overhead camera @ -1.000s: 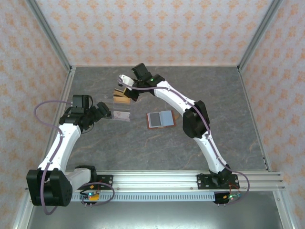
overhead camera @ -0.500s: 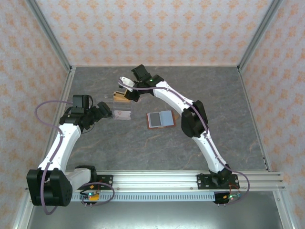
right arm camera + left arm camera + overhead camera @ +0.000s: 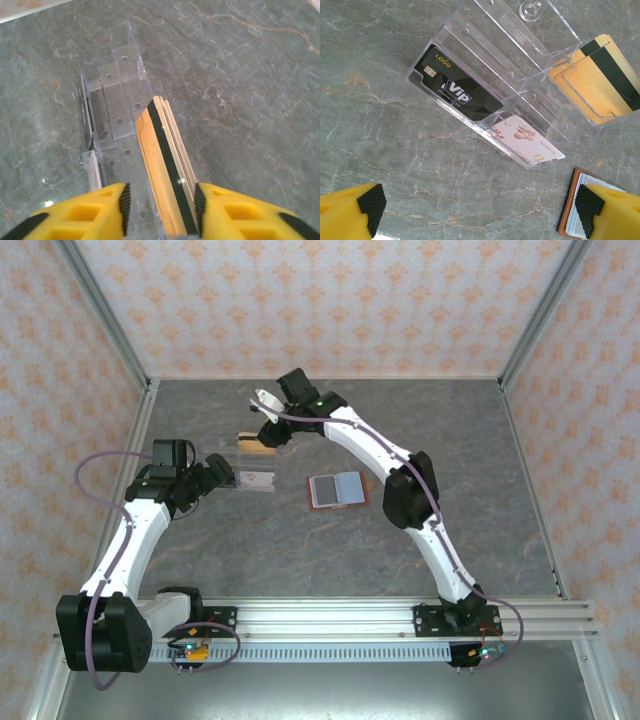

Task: Take the credit cards out of the card holder

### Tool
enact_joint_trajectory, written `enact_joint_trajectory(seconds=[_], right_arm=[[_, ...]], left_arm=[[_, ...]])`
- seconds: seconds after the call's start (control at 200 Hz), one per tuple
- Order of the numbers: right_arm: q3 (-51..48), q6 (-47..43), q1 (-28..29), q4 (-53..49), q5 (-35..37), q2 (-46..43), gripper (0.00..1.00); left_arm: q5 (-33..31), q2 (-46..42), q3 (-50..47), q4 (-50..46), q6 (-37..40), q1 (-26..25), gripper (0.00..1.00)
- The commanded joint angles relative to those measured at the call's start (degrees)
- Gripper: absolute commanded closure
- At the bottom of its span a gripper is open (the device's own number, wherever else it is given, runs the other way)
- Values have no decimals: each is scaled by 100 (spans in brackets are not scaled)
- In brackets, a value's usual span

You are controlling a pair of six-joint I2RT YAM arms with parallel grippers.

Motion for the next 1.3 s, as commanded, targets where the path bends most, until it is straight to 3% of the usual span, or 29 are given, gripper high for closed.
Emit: enact_joint_trajectory(seconds=[0.0,0.105,0.225,0.43,0.666,1.136,1.296], right_arm=[[-797,1268,-28,221,651,-1065,51],[-2460,2342,-62,1062,1276,-1972,40],[-4046,3225,-133,1549,1669,-2841,35],[-5387,3909,-151,1230,2380,-3369,33],[-5864,3978,-160,1044,2383,-3152,33],[-5633,3854,-160,704,2619,-2457,37],[-5582,3776,-169,511,2578,-2340,48]], left_arm=[[84,-27,-76,45,74,38,0],[126,-27,-95,28,108,38,0],[221,-32,-134,44,154,30,0],[383,23,-135,130,206,-32,0],[367,146,-103,202,167,-278,0],[279,740,-3,671,-275,-1077,0],[307,1034,119,879,-465,-1394,0]])
